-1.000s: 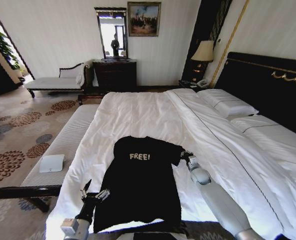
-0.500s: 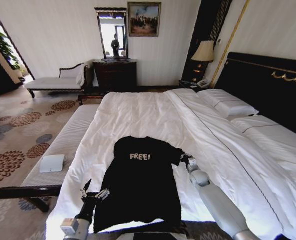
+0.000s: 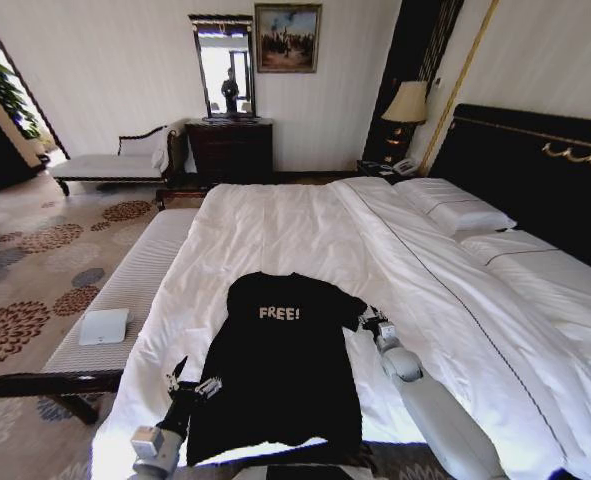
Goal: Fold the clothes on the bed.
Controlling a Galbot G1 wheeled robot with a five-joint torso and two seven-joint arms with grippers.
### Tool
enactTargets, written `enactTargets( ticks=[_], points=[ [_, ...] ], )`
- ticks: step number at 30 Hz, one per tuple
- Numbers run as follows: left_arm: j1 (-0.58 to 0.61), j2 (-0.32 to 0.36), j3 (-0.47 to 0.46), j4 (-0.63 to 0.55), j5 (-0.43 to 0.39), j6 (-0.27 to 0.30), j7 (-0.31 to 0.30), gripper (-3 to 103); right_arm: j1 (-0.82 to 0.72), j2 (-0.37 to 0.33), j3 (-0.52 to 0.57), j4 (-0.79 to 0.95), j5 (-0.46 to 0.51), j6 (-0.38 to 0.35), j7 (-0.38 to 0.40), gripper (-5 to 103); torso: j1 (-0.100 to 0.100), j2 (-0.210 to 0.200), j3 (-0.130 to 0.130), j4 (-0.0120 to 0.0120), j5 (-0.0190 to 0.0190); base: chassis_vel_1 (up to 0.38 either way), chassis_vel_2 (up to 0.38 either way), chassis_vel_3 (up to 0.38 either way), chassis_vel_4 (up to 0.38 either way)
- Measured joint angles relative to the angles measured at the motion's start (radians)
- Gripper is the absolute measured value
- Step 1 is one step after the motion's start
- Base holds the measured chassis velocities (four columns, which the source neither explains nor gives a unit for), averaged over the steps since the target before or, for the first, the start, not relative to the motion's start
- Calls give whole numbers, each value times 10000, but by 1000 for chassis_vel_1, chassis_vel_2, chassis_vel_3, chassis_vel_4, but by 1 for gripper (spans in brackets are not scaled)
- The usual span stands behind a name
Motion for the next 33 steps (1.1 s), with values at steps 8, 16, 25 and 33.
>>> enactTargets(
  ticks=[8,16,25,33],
  points=[
    [-2085,465,968,822,-1388,792,-590,100,-1029,-148,677,662,-181,35,42,90,0,0,0,-3,-1,0,0,0,0],
    [-3989,853,1780,2120,-3045,1437,-782,100,-2099,-333,1477,1375,-265,41,48,100,0,0,0,-1,1,0,0,0,0],
    [-4997,378,2367,3215,-4062,1659,-527,100,-2571,-409,1892,1681,-303,40,55,100,0,0,0,-1,1,0,0,0,0],
    [-5702,99,2789,3928,-3834,1627,-287,92,-2624,-402,2012,1686,-277,40,43,100,1,0,0,-1,2,0,0,0,0]
  ],
)
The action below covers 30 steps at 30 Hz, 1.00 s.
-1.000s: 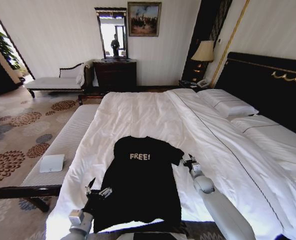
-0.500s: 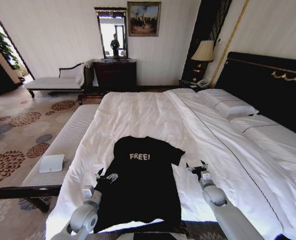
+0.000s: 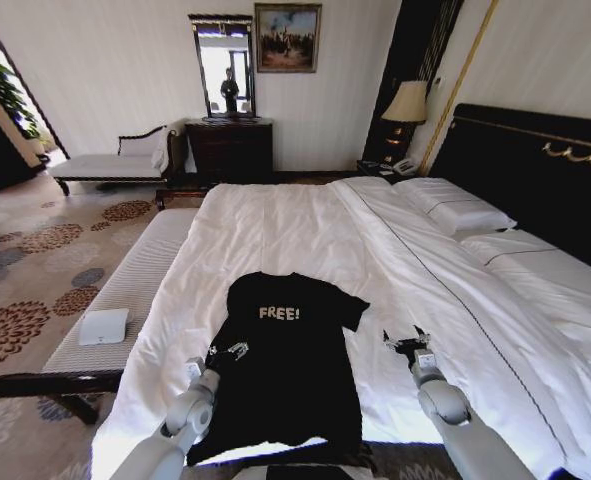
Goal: Fold the clothes on the bed.
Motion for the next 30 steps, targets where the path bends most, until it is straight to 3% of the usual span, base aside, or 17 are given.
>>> enactTargets(
  ticks=[7,11,13,19,22,26,28,30],
  points=[
    [-399,-134,89,348,-10,-35,44,89,-58,-51,35,135,334,-104,-3,100,0,-1,0,0,1,0,0,0,0],
    [-596,-241,128,678,-6,-66,88,77,-68,-147,89,236,529,-199,6,100,-1,0,0,1,0,0,0,0,0],
    [-644,-266,140,728,-5,-80,90,77,-63,-174,104,261,537,-208,9,100,0,0,0,1,0,0,0,0,0],
    [-748,-277,197,688,-3,-94,73,52,-64,-226,179,300,575,-236,16,100,0,0,0,0,0,0,0,0,0],
    [-764,-260,210,651,-18,-94,49,46,-82,-217,194,317,575,-239,17,100,0,0,0,0,0,0,0,0,0],
    [-763,-247,233,602,-32,-94,-6,26,-120,-193,225,340,564,-240,16,100,-1,0,0,0,0,0,0,0,0],
    [-763,-247,235,601,-31,-95,-15,26,-123,-192,232,342,563,-240,16,100,0,0,0,0,0,0,0,0,0],
    [-754,-253,236,589,-32,-94,-41,19,-133,-196,240,373,563,-240,12,100,-1,0,0,0,0,0,0,0,0]
  ],
)
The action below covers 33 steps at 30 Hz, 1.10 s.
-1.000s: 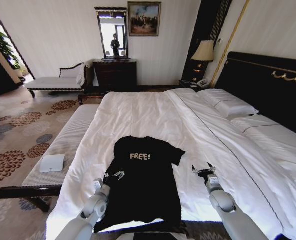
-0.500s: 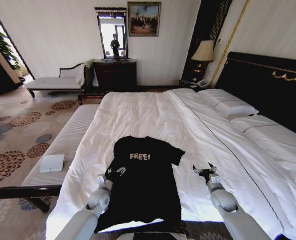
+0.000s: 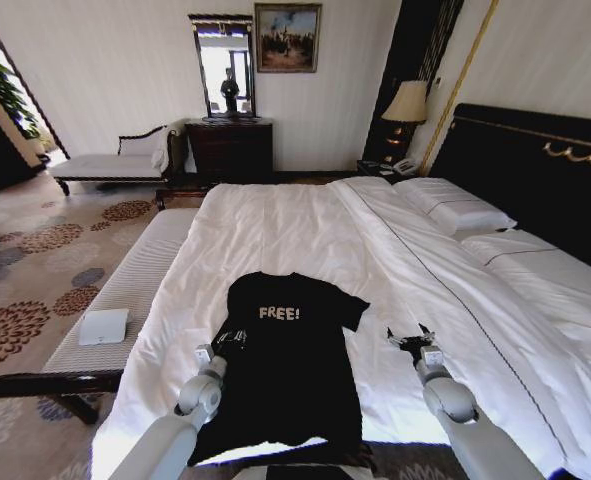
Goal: Fold the clothes on the bed.
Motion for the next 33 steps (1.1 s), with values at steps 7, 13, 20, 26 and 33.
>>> enactTargets(
  ticks=[7,13,20,26,33],
  points=[
    [-16,-14,-43,-3,-70,16,-64,18,-28,-10,8,70,6,-14,-6,100,0,1,0,0,0,0,0,0,0],
    [-97,-39,-95,53,-262,82,-174,24,-79,-27,24,159,87,-44,-19,100,0,1,0,0,0,0,0,0,0],
    [-189,-101,-108,133,-413,169,-241,47,-83,-40,29,206,202,-85,-33,100,0,1,0,0,-1,0,0,0,0],
    [-262,-152,-113,199,-412,166,-227,64,-79,-40,29,207,201,-86,-37,100,-1,1,0,0,-1,0,0,0,0],
    [-340,-181,-132,273,-410,159,-200,42,-123,-48,74,207,196,-84,-39,100,0,1,0,0,-1,0,0,0,0]
  ],
)
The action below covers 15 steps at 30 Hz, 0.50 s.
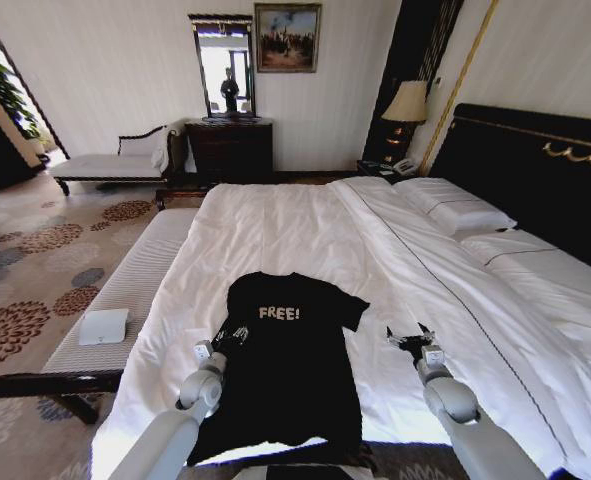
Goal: Fold the clothes on the bed.
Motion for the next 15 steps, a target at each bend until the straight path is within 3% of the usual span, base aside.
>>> enactTargets(
  ticks=[1,8,15],
  points=[
    [-5,0,0,3,-2,-1,2,42,-4,0,5,0,-2,2,0,100,0,0,0,0,0,0,0,0,0],
    [0,-1,-14,10,-5,-32,4,10,-30,17,24,20,-21,16,0,100,-1,0,0,0,0,0,0,0,0],
    [-18,19,-47,10,-5,-40,-18,0,-56,54,31,41,-48,21,1,100,0,0,0,0,0,0,0,0,0]
  ],
)
